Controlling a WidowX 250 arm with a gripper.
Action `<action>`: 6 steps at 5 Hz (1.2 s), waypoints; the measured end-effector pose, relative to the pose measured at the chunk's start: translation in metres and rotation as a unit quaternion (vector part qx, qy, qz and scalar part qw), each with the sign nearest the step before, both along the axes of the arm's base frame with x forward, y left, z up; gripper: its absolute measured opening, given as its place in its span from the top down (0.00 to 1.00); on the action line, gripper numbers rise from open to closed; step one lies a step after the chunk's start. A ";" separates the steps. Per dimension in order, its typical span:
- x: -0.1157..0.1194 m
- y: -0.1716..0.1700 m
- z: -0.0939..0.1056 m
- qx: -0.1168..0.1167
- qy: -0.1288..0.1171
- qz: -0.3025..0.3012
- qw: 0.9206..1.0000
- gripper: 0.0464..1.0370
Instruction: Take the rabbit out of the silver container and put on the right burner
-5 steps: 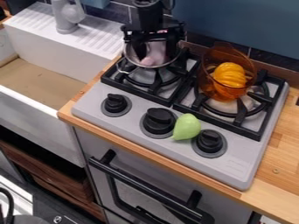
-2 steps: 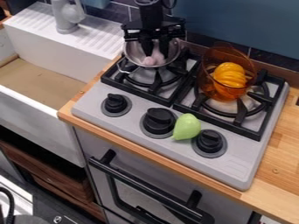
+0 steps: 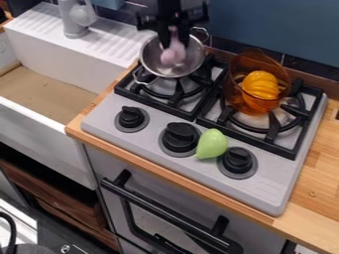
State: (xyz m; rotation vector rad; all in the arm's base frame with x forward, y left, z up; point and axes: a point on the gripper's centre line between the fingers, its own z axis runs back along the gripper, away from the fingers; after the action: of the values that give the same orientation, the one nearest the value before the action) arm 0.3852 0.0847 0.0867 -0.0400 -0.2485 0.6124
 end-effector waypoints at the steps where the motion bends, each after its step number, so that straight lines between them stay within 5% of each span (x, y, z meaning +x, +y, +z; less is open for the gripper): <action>1: -0.008 -0.002 0.016 -0.011 0.013 0.031 0.999 0.76; 2: -0.010 -0.016 0.031 -0.031 0.042 0.019 0.998 0.76; 4: -0.014 -0.068 0.054 -0.071 0.050 -0.021 0.996 0.76; 6: -0.013 -0.116 0.050 -0.065 0.046 -0.056 0.995 0.76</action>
State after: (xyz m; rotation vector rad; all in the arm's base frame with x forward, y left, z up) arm 0.3725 -0.0314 0.1368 -0.1501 -0.1163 0.5166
